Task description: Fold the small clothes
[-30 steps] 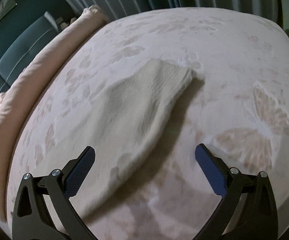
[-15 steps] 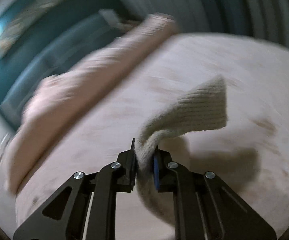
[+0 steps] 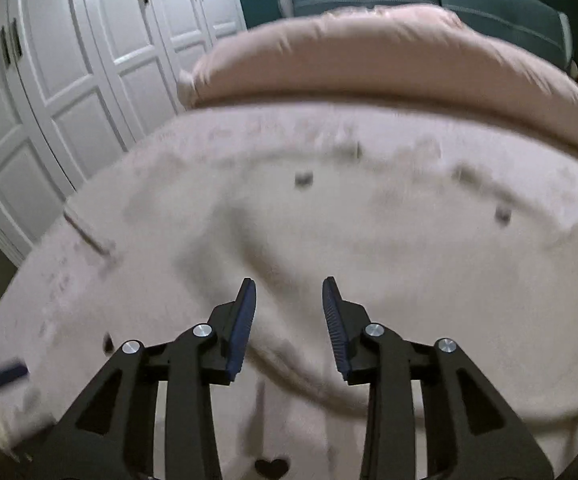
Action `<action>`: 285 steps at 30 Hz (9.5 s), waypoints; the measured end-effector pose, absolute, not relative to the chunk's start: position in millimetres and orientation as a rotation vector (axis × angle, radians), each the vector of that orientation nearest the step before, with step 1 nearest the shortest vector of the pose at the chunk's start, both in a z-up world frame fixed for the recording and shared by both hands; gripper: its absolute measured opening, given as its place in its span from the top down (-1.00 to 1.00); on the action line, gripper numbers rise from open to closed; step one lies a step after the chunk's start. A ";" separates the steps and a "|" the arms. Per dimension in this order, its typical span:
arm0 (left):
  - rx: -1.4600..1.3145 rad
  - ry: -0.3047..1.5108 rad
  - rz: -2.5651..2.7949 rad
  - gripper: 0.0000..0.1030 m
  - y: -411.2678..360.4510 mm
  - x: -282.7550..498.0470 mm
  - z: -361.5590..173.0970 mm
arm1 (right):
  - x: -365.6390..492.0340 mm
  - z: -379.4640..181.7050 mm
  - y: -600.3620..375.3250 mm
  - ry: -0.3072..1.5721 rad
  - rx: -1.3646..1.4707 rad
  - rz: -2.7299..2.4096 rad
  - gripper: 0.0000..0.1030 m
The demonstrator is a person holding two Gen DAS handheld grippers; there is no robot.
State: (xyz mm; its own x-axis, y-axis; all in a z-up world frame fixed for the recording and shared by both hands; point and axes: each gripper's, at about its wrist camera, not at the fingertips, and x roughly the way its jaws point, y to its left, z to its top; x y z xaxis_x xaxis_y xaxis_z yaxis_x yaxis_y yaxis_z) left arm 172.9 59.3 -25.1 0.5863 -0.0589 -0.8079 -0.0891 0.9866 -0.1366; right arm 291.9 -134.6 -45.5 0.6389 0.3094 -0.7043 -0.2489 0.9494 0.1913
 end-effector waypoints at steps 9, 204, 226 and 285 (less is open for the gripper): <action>-0.414 0.981 -0.086 -0.90 59.2 269.0 -41.7 | 216.8 -55.8 -276.5 0.812 0.451 0.064 -0.03; -0.122 0.839 -0.390 0.70 -70.3 303.0 57.2 | 203.9 -88.0 -293.4 0.806 0.223 -0.330 0.34; -0.723 1.056 0.025 0.43 118.7 305.1 -75.5 | 315.3 -56.7 -277.1 0.938 0.536 -0.116 -0.27; -0.518 0.738 -0.054 0.75 79.7 269.8 -99.3 | 486.1 -41.6 -22.1 0.871 0.027 0.571 0.91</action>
State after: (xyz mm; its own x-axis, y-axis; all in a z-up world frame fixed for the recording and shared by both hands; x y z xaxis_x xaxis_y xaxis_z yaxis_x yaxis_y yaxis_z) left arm 269.8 79.7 -99.3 0.7440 -0.2253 -0.6290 -0.1317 0.8735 -0.4686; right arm 486.1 -22.1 -41.6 0.5047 0.4841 -0.7148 -0.4627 0.8507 0.2495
